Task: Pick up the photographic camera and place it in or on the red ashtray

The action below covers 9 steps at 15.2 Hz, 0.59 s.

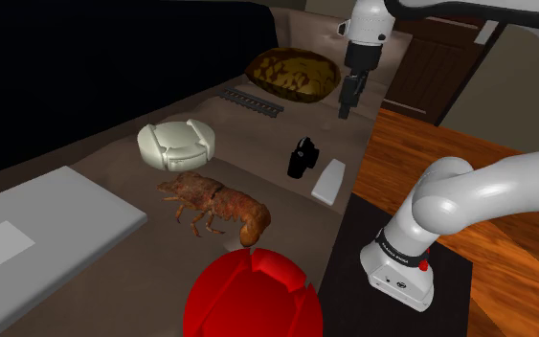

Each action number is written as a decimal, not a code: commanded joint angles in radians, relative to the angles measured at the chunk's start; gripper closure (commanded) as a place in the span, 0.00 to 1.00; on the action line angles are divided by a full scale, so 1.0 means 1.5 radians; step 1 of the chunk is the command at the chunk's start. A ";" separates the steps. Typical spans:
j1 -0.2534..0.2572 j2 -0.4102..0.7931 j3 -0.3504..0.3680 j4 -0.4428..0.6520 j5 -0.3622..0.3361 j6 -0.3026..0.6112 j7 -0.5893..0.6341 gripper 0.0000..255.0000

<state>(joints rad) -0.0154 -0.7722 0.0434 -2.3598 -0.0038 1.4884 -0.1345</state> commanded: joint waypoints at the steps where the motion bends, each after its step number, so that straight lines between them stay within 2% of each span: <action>1: 0.000 0.000 0.000 0.000 0.000 0.000 0.000 0.00; 9: 0.025 0.118 -0.007 -0.084 0.008 0.152 -0.059 0.00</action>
<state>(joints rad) 0.0192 -0.6210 0.0377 -2.4696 0.0098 1.6827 -0.2064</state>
